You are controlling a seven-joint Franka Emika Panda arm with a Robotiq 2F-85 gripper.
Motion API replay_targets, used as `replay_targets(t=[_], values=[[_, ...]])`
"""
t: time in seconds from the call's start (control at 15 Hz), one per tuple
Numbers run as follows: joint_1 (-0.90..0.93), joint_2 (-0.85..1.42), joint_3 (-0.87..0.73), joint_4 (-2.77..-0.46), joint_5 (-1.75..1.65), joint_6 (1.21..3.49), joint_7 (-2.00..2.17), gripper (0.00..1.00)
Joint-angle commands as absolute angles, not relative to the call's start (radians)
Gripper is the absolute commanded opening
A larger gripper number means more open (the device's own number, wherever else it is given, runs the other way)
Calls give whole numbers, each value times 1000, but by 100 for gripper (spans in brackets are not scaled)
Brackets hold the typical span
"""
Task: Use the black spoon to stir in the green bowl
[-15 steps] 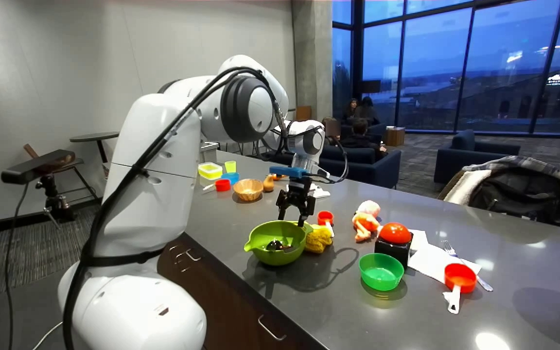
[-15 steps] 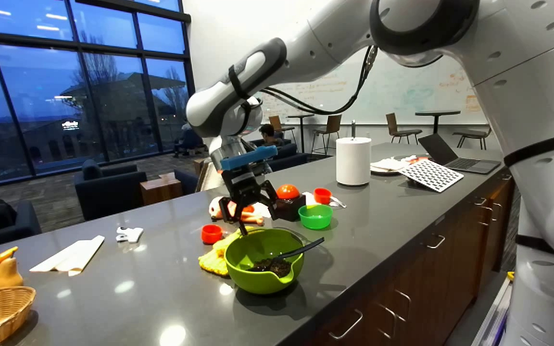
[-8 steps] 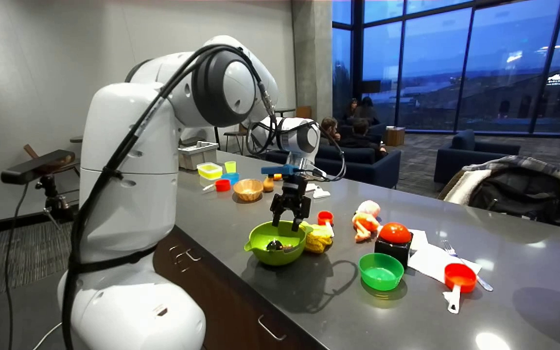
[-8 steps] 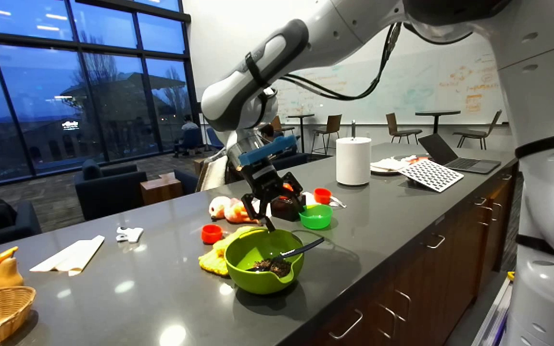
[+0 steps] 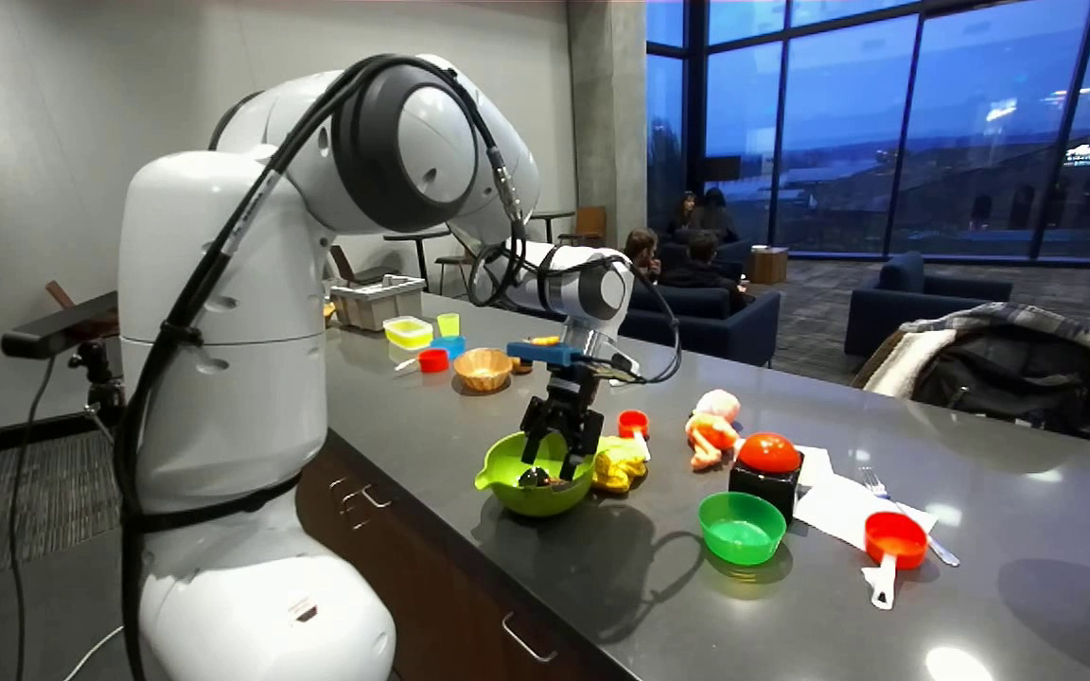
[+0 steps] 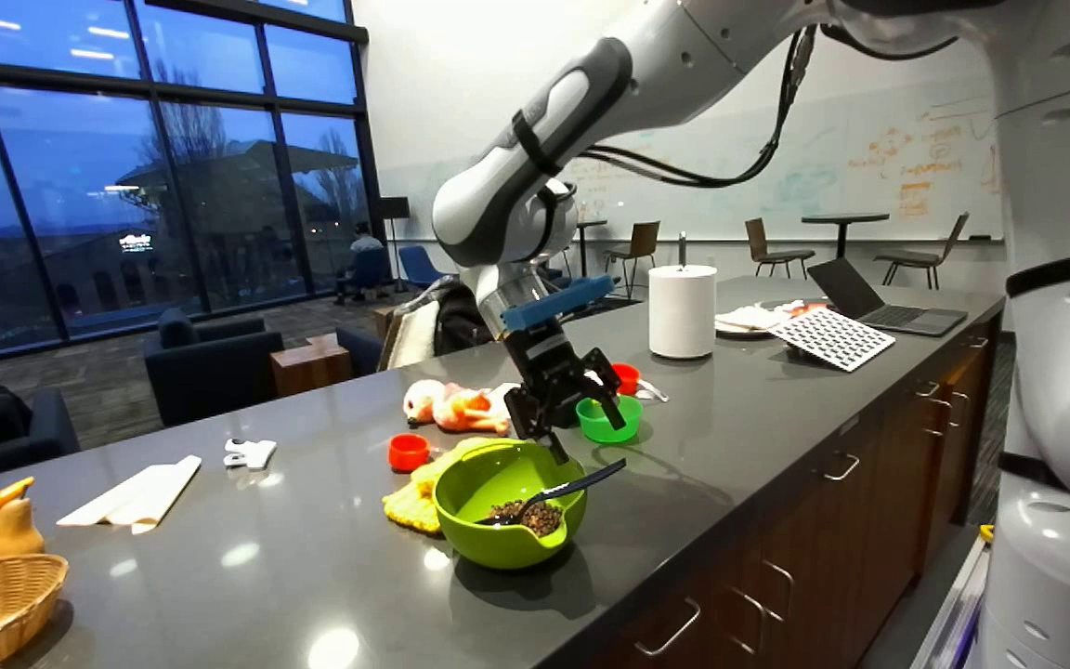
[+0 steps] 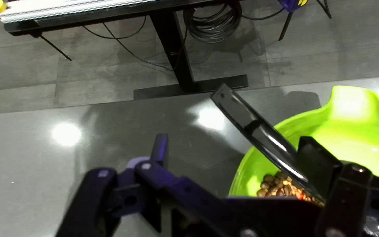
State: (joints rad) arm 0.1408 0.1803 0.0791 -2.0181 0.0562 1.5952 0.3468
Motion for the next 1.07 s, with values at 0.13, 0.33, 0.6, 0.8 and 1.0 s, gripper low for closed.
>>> replay_targets(t=[0.13, 0.33, 0.6, 0.8, 1.0], values=[[114, 102, 92, -2123, 95, 1737, 64, 100], [105, 93, 95, -2121, 111, 1752, -110, 100], [82, 102, 91, -2092, 191, 1688, -317, 100], [70, 108, 90, -2098, 220, 1662, -406, 100], [63, 113, 89, -2109, 234, 1657, -461, 100]])
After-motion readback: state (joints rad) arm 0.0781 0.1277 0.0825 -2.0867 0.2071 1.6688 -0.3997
